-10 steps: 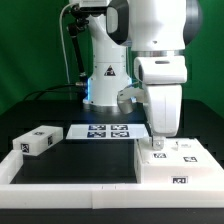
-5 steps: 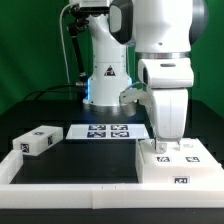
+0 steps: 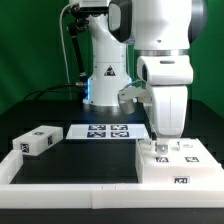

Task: Assemble cabinet

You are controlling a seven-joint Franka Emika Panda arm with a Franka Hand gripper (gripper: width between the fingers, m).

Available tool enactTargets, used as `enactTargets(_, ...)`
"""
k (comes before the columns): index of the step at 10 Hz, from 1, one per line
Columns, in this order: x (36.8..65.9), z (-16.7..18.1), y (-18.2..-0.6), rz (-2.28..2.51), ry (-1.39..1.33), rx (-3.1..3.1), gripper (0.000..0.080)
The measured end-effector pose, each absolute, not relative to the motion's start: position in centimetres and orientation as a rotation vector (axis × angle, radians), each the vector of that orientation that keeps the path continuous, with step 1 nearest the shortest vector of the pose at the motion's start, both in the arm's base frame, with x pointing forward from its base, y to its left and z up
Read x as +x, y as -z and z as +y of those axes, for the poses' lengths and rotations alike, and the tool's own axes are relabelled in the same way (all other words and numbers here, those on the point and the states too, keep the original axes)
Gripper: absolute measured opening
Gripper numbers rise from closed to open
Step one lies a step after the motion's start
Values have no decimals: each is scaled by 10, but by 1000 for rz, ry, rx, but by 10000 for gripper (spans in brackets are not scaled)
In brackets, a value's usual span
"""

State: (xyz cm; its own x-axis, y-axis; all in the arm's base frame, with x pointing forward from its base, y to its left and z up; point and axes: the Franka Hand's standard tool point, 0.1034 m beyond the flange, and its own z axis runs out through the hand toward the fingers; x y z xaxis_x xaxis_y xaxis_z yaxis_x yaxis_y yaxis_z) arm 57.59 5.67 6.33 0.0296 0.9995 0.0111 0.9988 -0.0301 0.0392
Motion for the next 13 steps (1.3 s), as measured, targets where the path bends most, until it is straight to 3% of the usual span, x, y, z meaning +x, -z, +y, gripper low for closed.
enactTargets(1,569,57,-68,2144,-88,2247,638)
enactTargets(2,561,58,-73,2106,-123,2261,638)
enactTargets(3,549,57,-80,2022,-179,2308,764)
enactTargets(4,533,56,-87,1941,-212,2359,788)
enactTargets(7,500,63,-86,1802,-252,2473,797)
enactTargets(11,502,62,-87,1726,-261,2532,797)
enactTargets(13,495,64,-86,1404,-368,2738,797)
